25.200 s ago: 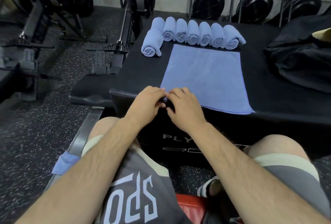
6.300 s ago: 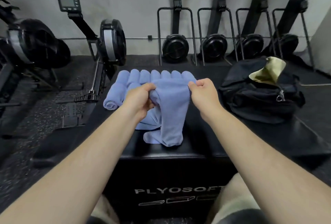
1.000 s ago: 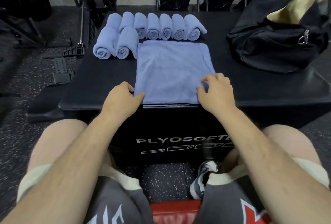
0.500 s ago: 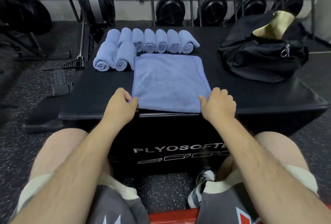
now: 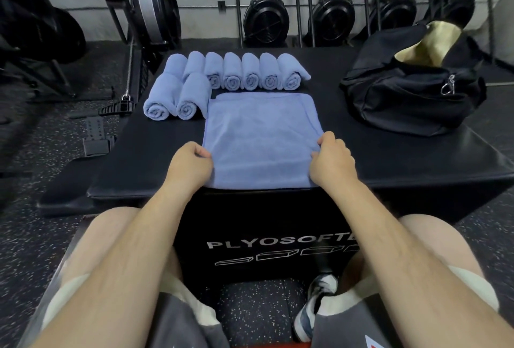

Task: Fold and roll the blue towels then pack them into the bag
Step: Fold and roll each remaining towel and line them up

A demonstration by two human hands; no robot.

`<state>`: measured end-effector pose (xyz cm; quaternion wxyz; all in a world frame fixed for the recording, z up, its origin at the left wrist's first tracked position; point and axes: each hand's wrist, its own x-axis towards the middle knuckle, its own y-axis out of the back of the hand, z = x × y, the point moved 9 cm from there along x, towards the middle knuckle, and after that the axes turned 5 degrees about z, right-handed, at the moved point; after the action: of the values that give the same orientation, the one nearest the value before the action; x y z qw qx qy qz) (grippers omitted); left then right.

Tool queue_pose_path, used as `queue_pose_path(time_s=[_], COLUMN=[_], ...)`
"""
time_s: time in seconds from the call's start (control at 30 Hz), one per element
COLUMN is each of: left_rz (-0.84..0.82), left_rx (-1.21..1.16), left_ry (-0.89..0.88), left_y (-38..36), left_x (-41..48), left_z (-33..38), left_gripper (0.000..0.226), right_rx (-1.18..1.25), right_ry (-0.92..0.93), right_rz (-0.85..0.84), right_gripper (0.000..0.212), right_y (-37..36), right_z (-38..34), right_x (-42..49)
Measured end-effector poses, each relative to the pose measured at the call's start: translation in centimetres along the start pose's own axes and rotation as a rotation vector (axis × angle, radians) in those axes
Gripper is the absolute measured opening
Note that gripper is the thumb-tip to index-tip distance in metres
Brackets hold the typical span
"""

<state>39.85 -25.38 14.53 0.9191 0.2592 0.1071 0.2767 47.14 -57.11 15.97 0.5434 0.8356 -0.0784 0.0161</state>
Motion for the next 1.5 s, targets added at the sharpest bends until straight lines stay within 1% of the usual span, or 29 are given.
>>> queue_pose_path(time_s=[0.07, 0.1, 0.13, 0.17, 0.2, 0.23, 0.27, 0.3, 0.37, 0.43, 0.47, 0.57, 0.63, 0.7, 0.77, 0.83, 0.9, 0.97, 1.03, 1.07, 1.13, 1.17, 1.2, 1.23, 1.27, 1.33, 1.4, 1.5], left_rz=[0.031, 0.079, 0.127, 0.159, 0.153, 0.103, 0.029, -0.056, -0.221, -0.331, -0.341, -0.304, -0.239, -0.152, -0.068, -0.026, -0.061, -0.112, -0.066, -0.035, -0.011, -0.015, -0.022, -0.034, -0.053, -0.099, -0.068, 0.022], left_rx=[0.165, 0.280, 0.382, 0.435, 0.443, 0.437, 0.442, 0.473, 0.593, 0.677, 0.685, 0.701, 0.669, 0.607, 0.595, 0.669, 0.717, 0.689, 0.643, 0.625, 0.582, 0.542, 0.495, 0.462, 0.458, 0.541, 0.638, 0.590], left_ry=[-0.089, -0.174, -0.288, -0.411, -0.505, -0.557, -0.584, -0.594, -0.581, -0.545, -0.538, -0.570, -0.614, -0.619, -0.589, -0.588, -0.586, -0.577, -0.605, -0.630, -0.636, -0.625, -0.617, -0.609, -0.605, -0.589, -0.615, -0.603], left_y=[0.0, -0.1, -0.4, -1.0, -1.8, -2.8, -4.0, -5.3, -7.5, -8.7, -8.7, -8.3, -7.8, -7.4, -7.3, -7.8, -8.8, -9.5, -9.5, -9.3, -9.3, -9.3, -9.2, -9.2, -9.4, -10.4, -11.2, -10.5], left_x=[-0.1, -0.1, -0.3, -0.4, -0.6, -0.6, -0.6, -0.6, -0.8, -1.4, -1.6, -2.4, -2.5, -1.2, 1.6, 4.7, 7.0, 7.9, 8.1, 8.2, 9.6, 10.6, 11.5, 12.4, 13.1, 14.4, 14.7, 14.8], left_z=[0.6, 1.4, 2.6, 3.8, 4.9, 5.6, 5.9, 5.9, 5.1, 4.1, 4.0, 4.4, 5.1, 5.8, 6.3, 6.7, 6.7, 6.5, 6.8, 7.1, 7.5, 7.7, 8.1, 8.5, 8.7, 8.6, 8.7, 9.3], left_gripper=[0.012, 0.012, 0.014, 0.018, 0.024, 0.031, 0.039, 0.046, 0.059, 0.064, 0.065, 0.061, 0.055, 0.047, 0.044, 0.042, 0.043, 0.047, 0.061, 0.061, 0.042, 0.031, 0.026, 0.027, 0.034, 0.046, 0.046, 0.036], right_rx=[-0.023, -0.082, -0.149, -0.176, -0.158, -0.125, -0.099, -0.095, -0.127, -0.158, -0.168, -0.185, -0.213, -0.270, -0.304, -0.261, -0.182, -0.150, -0.165, -0.182, -0.213, -0.219, -0.216, -0.210, -0.200, -0.180, -0.161, -0.144], right_ry=[-0.042, -0.013, 0.056, 0.157, 0.269, 0.364, 0.433, 0.472, 0.468, 0.424, 0.403, 0.342, 0.314, 0.306, 0.334, 0.424, 0.533, 0.608, 0.649, 0.660, 0.667, 0.666, 0.664, 0.662, 0.661, 0.669, 0.677, 0.677], right_rz=[-0.013, 0.027, 0.088, 0.144, 0.158, 0.110, 0.026, -0.071, -0.227, -0.276, -0.273, -0.285, -0.282, -0.236, -0.150, -0.107, -0.119, -0.186, -0.269, -0.306, -0.345, -0.339, -0.325, -0.314, -0.309, -0.305, -0.299, -0.269], right_gripper=[0.035, 0.039, 0.043, 0.047, 0.049, 0.052, 0.055, 0.058, 0.062, 0.063, 0.063, 0.060, 0.057, 0.051, 0.041, 0.039, 0.044, 0.050, 0.053, 0.054, 0.054, 0.052, 0.049, 0.045, 0.041, 0.037, 0.036, 0.034], right_y=[0.2, 0.6, 1.1, 1.4, 1.3, 0.6, -0.5, -1.7, -4.1, -4.9, -4.7, -3.5, -2.6, -1.8, -1.3, -1.8, -2.9, -4.5, -6.1, -6.9, -8.0, -8.1, -8.1, -8.0, -7.9, -7.8, -7.7, -7.5], right_z=[0.2, 0.0, -0.7, -1.6, -2.8, -3.8, -4.6, -5.1, -5.1, -4.6, -4.3, -3.7, -3.4, -3.9, -5.8, -8.8, -11.8, -13.8, -14.9, -15.1, -15.3, -15.3, -15.4, -15.5, -15.6, -15.6, -15.6, -15.7], right_x=[-0.2, -0.2, -0.1, 0.0, 0.1, 0.2, 0.2, 0.1, -0.4, -0.6, -0.6, -0.9, -1.1, -0.9, -0.1, 1.0, 2.0, 3.2, 4.3, 4.7, 5.5, 5.9, 6.3, 6.6, 6.9, 7.3, 7.5, 7.6])
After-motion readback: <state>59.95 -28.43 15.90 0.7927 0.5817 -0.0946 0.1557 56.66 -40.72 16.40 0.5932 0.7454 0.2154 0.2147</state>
